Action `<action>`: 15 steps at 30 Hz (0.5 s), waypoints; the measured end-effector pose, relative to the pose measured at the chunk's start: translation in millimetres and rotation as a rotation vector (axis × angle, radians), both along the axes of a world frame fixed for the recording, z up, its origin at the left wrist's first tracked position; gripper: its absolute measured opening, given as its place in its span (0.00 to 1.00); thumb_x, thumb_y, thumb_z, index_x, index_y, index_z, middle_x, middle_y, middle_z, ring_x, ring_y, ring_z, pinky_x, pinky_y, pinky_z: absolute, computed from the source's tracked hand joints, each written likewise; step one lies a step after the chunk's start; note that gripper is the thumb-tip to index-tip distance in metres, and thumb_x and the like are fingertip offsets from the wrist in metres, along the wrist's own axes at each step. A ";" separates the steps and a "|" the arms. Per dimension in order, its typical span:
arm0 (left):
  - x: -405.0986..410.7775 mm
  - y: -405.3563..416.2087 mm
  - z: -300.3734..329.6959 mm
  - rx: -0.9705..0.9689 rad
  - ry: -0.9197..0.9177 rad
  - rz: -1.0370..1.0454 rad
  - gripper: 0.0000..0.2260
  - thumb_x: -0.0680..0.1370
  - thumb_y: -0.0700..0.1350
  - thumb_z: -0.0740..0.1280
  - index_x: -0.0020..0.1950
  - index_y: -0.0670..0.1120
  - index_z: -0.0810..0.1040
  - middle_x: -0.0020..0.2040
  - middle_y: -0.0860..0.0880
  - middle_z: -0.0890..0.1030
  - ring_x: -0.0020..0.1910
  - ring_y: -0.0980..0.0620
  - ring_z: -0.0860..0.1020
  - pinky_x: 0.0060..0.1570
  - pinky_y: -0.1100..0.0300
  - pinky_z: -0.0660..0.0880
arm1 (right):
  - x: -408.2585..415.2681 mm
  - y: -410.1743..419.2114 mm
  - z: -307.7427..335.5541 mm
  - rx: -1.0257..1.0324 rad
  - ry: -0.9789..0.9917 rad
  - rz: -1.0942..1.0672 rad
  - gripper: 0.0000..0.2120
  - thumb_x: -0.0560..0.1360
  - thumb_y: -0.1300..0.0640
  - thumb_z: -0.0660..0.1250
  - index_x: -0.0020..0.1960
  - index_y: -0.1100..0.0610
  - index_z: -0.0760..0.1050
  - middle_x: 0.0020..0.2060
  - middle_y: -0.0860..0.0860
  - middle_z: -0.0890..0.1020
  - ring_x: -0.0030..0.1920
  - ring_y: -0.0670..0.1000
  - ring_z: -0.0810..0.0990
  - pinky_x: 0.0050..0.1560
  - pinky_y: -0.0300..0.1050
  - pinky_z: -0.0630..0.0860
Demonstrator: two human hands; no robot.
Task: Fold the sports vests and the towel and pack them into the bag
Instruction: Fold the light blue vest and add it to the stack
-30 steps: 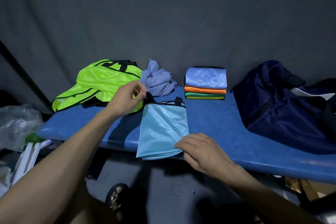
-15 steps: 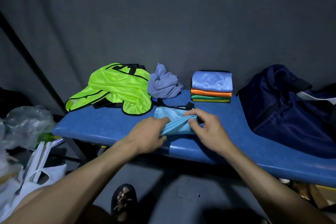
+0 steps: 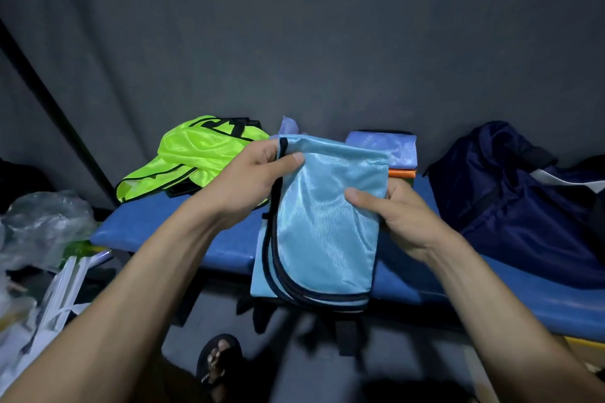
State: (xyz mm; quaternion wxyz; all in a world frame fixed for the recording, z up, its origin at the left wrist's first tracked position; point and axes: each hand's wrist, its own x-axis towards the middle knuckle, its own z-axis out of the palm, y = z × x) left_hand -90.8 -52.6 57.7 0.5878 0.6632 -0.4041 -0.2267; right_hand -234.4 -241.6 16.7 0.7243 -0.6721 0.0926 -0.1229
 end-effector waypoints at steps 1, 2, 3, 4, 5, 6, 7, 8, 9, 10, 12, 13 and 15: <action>3.0 -4.0 -2.4 0.027 0.033 0.024 0.10 0.85 0.39 0.60 0.56 0.40 0.81 0.49 0.45 0.84 0.44 0.51 0.81 0.41 0.58 0.77 | 3.3 -0.4 -1.3 0.022 0.008 -0.041 0.14 0.75 0.56 0.72 0.59 0.60 0.82 0.56 0.55 0.86 0.56 0.56 0.85 0.57 0.49 0.81; 8.9 -10.1 -6.6 0.063 0.058 0.058 0.10 0.85 0.40 0.60 0.52 0.43 0.81 0.46 0.47 0.83 0.41 0.53 0.80 0.36 0.60 0.74 | 8.5 -2.8 -4.9 0.040 0.018 -0.086 0.13 0.76 0.56 0.72 0.58 0.60 0.82 0.55 0.55 0.86 0.55 0.56 0.86 0.56 0.49 0.82; 20.1 -19.5 -15.3 0.107 0.084 0.096 0.10 0.85 0.40 0.61 0.49 0.45 0.81 0.43 0.48 0.82 0.38 0.53 0.79 0.34 0.61 0.72 | 14.4 -5.0 -9.1 0.067 0.040 -0.120 0.12 0.77 0.56 0.71 0.59 0.60 0.82 0.55 0.55 0.86 0.55 0.56 0.86 0.55 0.48 0.82; 30.9 -30.0 -26.3 0.159 0.117 0.128 0.10 0.84 0.40 0.62 0.46 0.46 0.80 0.42 0.47 0.82 0.37 0.52 0.79 0.33 0.61 0.70 | 20.6 -8.1 -17.4 0.102 0.083 -0.140 0.12 0.79 0.55 0.70 0.59 0.60 0.82 0.55 0.55 0.86 0.54 0.55 0.86 0.52 0.47 0.83; 42.6 -40.6 -40.2 0.214 0.154 0.163 0.10 0.84 0.40 0.63 0.45 0.46 0.79 0.42 0.46 0.81 0.37 0.50 0.79 0.34 0.60 0.70 | 25.4 -8.9 -26.8 0.138 0.151 -0.143 0.13 0.80 0.54 0.69 0.60 0.61 0.81 0.54 0.56 0.86 0.53 0.55 0.86 0.49 0.46 0.83; 54.1 -51.3 -54.0 0.253 0.199 0.199 0.09 0.83 0.40 0.64 0.45 0.46 0.79 0.41 0.44 0.80 0.37 0.49 0.78 0.35 0.59 0.70 | 29.5 -10.2 -38.6 0.152 0.229 -0.138 0.14 0.81 0.53 0.68 0.61 0.61 0.81 0.54 0.56 0.87 0.51 0.54 0.87 0.46 0.46 0.83; 64.1 -61.3 -66.9 0.278 0.246 0.236 0.08 0.83 0.40 0.64 0.45 0.45 0.78 0.41 0.42 0.80 0.36 0.49 0.78 0.35 0.59 0.71 | 32.4 -10.7 -50.8 0.154 0.300 -0.127 0.15 0.81 0.53 0.68 0.61 0.62 0.80 0.53 0.56 0.87 0.51 0.54 0.87 0.46 0.46 0.83; 72.0 -69.1 -78.5 0.286 0.298 0.271 0.07 0.83 0.38 0.64 0.46 0.43 0.78 0.42 0.41 0.80 0.34 0.49 0.78 0.34 0.59 0.74 | 34.3 -11.9 -62.3 0.149 0.348 -0.116 0.15 0.81 0.54 0.68 0.62 0.63 0.79 0.54 0.57 0.86 0.50 0.54 0.86 0.48 0.46 0.83; 79.2 -74.9 -88.1 0.282 0.342 0.308 0.07 0.83 0.37 0.63 0.46 0.42 0.78 0.43 0.41 0.81 0.34 0.49 0.79 0.35 0.58 0.76 | 35.0 -13.9 -70.5 0.146 0.373 -0.117 0.15 0.81 0.56 0.68 0.63 0.64 0.78 0.54 0.57 0.86 0.50 0.54 0.85 0.50 0.47 0.82; 86.7 -78.7 -95.8 0.266 0.370 0.346 0.08 0.83 0.35 0.63 0.46 0.42 0.78 0.44 0.40 0.81 0.35 0.48 0.79 0.36 0.58 0.78 | 34.6 -17.2 -75.4 0.139 0.380 -0.119 0.15 0.81 0.56 0.68 0.64 0.64 0.77 0.55 0.57 0.86 0.50 0.54 0.85 0.51 0.48 0.81; 98.0 -82.0 -104.9 0.241 0.402 0.429 0.09 0.82 0.34 0.62 0.44 0.41 0.77 0.43 0.41 0.80 0.36 0.47 0.78 0.36 0.56 0.78 | 30.1 -24.3 -75.6 0.125 0.358 -0.083 0.14 0.80 0.57 0.70 0.64 0.57 0.76 0.55 0.57 0.86 0.49 0.56 0.86 0.48 0.47 0.82; 103.4 -82.1 -108.4 0.238 0.415 0.452 0.09 0.82 0.33 0.62 0.44 0.41 0.77 0.43 0.41 0.80 0.36 0.47 0.78 0.35 0.55 0.78 | 27.1 -27.0 -75.1 0.124 0.332 -0.057 0.15 0.79 0.58 0.71 0.65 0.55 0.76 0.54 0.58 0.86 0.49 0.59 0.86 0.45 0.45 0.82; 109.8 -83.2 -113.5 0.258 0.422 0.452 0.10 0.83 0.33 0.61 0.44 0.42 0.76 0.41 0.42 0.80 0.35 0.47 0.78 0.31 0.58 0.79 | 20.9 -30.9 -78.8 0.084 0.271 -0.045 0.17 0.77 0.61 0.73 0.64 0.54 0.75 0.51 0.59 0.86 0.51 0.62 0.86 0.45 0.44 0.81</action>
